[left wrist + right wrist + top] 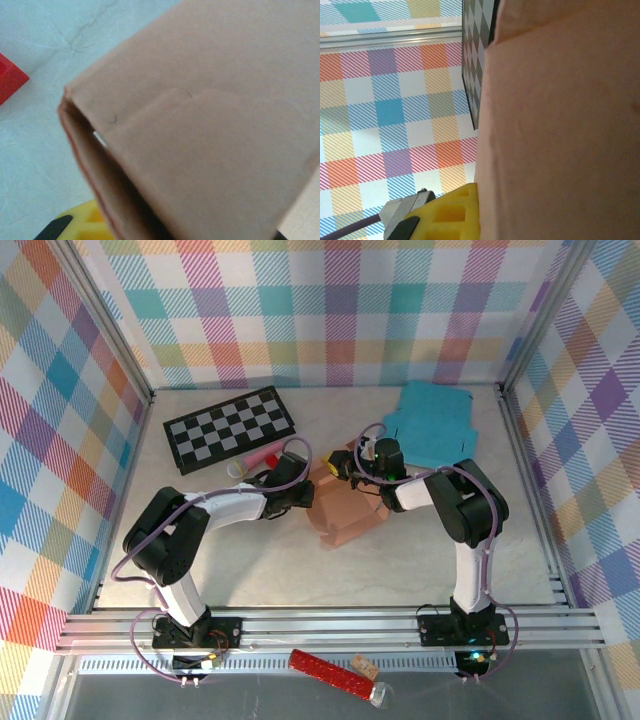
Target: Fold the paper box
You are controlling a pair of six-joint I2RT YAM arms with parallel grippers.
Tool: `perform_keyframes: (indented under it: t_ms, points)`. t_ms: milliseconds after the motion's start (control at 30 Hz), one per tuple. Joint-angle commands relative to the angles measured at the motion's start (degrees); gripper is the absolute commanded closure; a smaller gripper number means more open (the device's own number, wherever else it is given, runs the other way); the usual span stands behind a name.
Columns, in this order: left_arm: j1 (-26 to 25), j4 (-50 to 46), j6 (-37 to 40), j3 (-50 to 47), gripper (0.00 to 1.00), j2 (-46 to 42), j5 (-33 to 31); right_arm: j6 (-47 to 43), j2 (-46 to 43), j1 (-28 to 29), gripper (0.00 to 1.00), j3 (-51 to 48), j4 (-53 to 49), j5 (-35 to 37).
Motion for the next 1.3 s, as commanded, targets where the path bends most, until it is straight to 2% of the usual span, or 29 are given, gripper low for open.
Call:
perform_keyframes:
  t_ms: [0, 267, 367, 467, 567, 667, 767, 1000, 1267]
  points:
    - [-1.17, 1.71, -1.90, 0.83, 0.82, 1.85, -1.49, 0.85, -0.35, 1.67, 1.00, -1.02, -0.70, -1.36]
    - [-2.76, -0.70, -5.13, 3.69, 1.00, 2.48, -4.33, 1.86, -1.29, 2.37, 1.00, -1.20, -1.60, 0.77]
    - [-3.56, -3.09, -6.57, 5.62, 1.00, 2.60, -6.64, 2.61, -2.76, 2.81, 0.99, -1.69, -3.26, 2.92]
    - [-3.63, -7.41, -9.23, 8.02, 1.00, 2.33, -9.38, 2.29, -6.25, 3.10, 0.74, -1.75, -8.27, 5.82]
    - [-3.54, -12.61, -10.10, 11.14, 1.00, 1.79, -10.70, -0.25, -12.39, 3.05, 0.52, 0.21, -22.11, 9.07]
    - [-3.12, -21.94, -10.41, 16.19, 1.00, 2.05, -11.51, -4.50, -18.34, 2.61, 0.36, 6.19, -42.09, 12.25]
    - [-2.15, -28.83, -11.50, 20.31, 1.00, 1.98, -10.09, -7.94, -21.79, 1.71, 0.27, 12.28, -55.98, 14.40]
    - [0.92, -40.84, -13.32, 26.82, 1.00, 1.73, -5.15, -8.85, -25.26, -2.07, 0.23, 21.47, -70.08, 14.03]
    - [2.74, -53.42, -13.92, 34.98, 1.00, 2.13, -2.06, -16.00, -22.04, -4.61, 0.34, 35.52, -85.86, 15.95]
